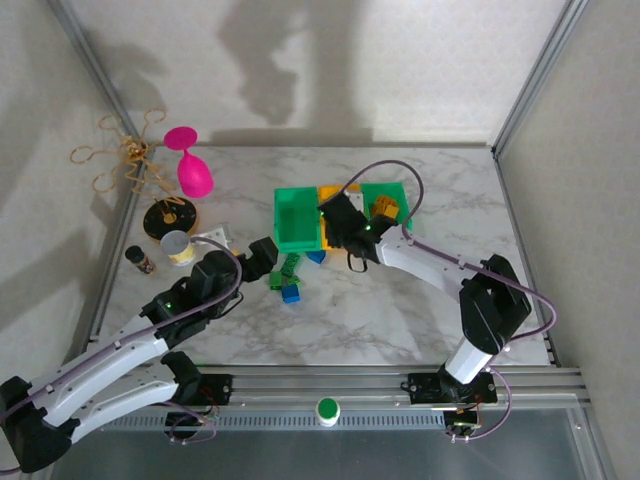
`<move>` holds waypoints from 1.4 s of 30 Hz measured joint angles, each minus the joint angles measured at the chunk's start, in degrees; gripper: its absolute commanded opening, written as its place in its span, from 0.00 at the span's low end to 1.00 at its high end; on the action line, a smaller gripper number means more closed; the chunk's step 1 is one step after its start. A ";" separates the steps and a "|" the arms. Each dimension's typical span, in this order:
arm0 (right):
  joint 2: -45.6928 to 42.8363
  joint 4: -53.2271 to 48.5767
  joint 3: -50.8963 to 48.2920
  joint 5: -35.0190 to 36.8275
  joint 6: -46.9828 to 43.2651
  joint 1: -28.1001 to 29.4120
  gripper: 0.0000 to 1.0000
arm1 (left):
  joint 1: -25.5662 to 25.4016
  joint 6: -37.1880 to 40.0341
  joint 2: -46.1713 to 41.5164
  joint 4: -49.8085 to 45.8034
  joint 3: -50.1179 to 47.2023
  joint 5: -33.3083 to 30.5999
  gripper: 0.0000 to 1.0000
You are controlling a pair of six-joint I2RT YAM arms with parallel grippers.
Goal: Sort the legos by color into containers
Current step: Place the lego in the container.
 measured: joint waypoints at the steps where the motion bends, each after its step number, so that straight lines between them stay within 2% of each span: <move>1: 0.50 0.66 0.63 -0.02 -0.76 -1.03 0.30 | 0.00 0.02 0.37 0.31 0.02 0.20 1.00; 13: 13.75 5.92 7.96 -2.12 -6.97 -7.61 0.31 | 0.00 0.46 4.09 2.69 1.44 1.22 0.99; 24: 21.31 7.08 13.81 -4.00 -9.99 -9.25 0.36 | 0.00 0.87 4.74 3.32 1.60 1.27 1.00; 29: 21.99 7.19 14.16 -4.44 -11.21 -9.33 0.45 | 0.00 1.11 4.74 3.52 1.60 1.27 1.00; 42: 20.57 7.08 14.16 -5.18 -12.79 -9.44 0.56 | 0.00 1.29 4.74 3.67 1.60 1.27 1.00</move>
